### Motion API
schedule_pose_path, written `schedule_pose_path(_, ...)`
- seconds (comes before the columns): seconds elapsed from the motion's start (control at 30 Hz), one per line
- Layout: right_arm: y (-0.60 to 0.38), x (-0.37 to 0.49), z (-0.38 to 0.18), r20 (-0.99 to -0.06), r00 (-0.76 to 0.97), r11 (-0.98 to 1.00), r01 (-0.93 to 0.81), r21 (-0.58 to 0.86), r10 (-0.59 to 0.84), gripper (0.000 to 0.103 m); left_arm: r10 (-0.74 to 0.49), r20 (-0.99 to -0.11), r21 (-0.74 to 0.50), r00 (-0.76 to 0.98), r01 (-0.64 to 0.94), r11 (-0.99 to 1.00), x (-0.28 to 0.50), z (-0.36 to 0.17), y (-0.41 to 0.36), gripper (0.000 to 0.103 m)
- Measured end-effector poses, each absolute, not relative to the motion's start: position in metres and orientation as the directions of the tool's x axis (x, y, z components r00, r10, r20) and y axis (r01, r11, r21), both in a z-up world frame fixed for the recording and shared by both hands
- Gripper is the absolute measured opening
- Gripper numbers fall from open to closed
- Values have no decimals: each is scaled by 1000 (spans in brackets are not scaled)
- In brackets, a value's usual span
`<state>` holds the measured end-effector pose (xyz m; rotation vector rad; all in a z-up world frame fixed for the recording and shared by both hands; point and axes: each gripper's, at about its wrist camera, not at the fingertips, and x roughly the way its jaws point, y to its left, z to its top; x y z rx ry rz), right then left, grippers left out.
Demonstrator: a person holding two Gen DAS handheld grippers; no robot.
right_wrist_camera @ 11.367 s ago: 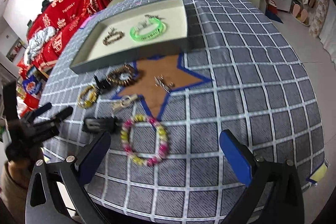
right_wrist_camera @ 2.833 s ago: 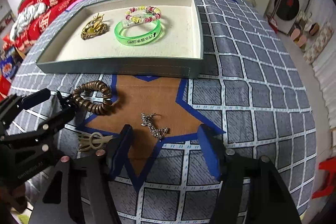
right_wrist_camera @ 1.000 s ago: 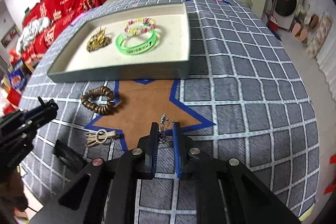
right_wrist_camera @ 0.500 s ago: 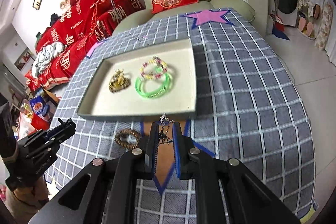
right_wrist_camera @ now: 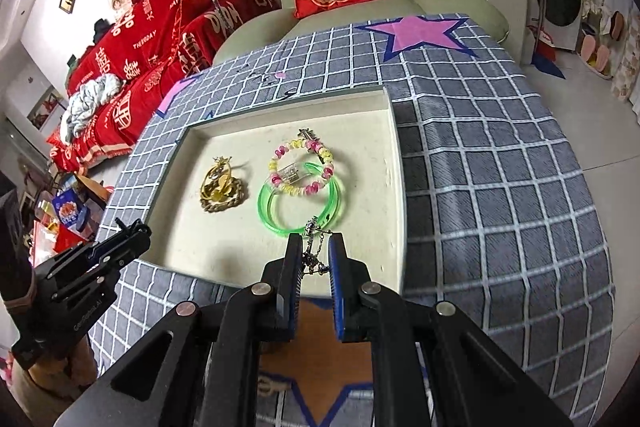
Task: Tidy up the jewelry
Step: 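Carry the claw clip and silver brooch with both tools over the tray, then open both tools to drop the claw clip and brooch into the tray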
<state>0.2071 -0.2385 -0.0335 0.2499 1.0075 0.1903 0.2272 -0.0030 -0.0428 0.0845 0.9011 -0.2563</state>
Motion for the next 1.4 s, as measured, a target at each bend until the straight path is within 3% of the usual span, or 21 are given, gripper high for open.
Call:
schedule_pose_path(0.5,-230,255,-79,-871,465,984,-9,176,160,14,-150,-831,-30,535,226,974,273,-83,-6,25)
schedule_pose_path(1.1,-221,255,-93,-890,432,988,-34,149,149,17,-93,-850,19,518,207,978,278,-94,-13,26)
schedule_pose_path(1.2,-221,255,-93,-890,426,986,-34,165,164,28,-89,-851,23,518,205,978,278,-94,-12,26)
schedule_pose_path(1.27,-221,254,-90,-884,437,985,-36,170,168,46,-85,-849,27,521,203,979,277,-92,-12,26)
schedule_pose_path(1.4,-219,250,-79,-865,467,982,-49,182,183,49,-82,-845,30,528,199,979,276,-89,-11,26)
